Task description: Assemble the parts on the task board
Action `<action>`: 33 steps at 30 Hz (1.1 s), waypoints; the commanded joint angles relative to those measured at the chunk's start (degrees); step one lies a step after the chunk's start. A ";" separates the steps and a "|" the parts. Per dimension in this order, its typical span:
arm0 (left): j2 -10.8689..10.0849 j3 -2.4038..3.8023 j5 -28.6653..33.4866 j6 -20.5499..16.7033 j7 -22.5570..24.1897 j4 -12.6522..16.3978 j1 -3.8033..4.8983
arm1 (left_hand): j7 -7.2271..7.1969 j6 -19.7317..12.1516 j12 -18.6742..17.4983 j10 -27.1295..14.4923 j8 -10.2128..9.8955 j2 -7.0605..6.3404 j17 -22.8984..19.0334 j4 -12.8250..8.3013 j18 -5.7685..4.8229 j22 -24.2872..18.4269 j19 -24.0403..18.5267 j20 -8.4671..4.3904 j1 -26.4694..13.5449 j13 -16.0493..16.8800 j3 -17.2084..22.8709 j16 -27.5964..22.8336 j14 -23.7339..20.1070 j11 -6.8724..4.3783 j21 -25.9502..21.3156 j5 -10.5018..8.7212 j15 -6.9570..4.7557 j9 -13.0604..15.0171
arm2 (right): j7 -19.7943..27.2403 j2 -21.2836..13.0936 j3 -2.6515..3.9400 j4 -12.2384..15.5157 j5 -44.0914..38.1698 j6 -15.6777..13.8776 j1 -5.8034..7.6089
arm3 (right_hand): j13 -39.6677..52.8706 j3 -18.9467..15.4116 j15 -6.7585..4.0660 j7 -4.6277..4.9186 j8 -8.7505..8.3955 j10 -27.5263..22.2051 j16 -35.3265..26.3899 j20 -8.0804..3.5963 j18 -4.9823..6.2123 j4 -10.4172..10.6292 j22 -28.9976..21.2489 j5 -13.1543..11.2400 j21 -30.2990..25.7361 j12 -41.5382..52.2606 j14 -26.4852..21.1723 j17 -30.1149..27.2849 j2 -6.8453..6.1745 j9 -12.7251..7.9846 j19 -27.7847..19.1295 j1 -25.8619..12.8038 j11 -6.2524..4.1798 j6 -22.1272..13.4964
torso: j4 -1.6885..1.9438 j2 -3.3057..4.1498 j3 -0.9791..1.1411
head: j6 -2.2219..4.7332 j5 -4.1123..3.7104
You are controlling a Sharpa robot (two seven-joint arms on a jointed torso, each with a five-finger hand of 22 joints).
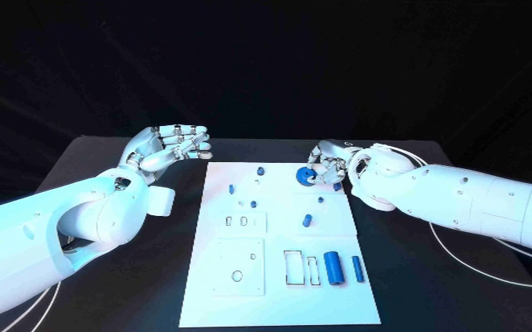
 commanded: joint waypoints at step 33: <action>0.42 0.04 0.16 1.71 -0.17 0.02 0.09 | 0.34 -0.35 -0.32 0.03 -0.21 0.14 0.12 -0.45 0.38 0.13 -0.47 0.04 0.14 0.00 -0.01 -0.30 -0.39 0.06 0.50 -0.39 0.02 0.08 | -6.23 7.10 -0.36 7.21 -15.56 -11.51 -1.13 | 11.46 2.01 -0.71 -0.17 0.44 2.84 0.36 -0.69 -1.69 0.21 15.09 -0.29 1.80 0.70 5.57 12.68 -1.18 0.27 5.88 -1.02 -0.80 0.99 | 0.28 0.02 -0.11 | 0.04 0.70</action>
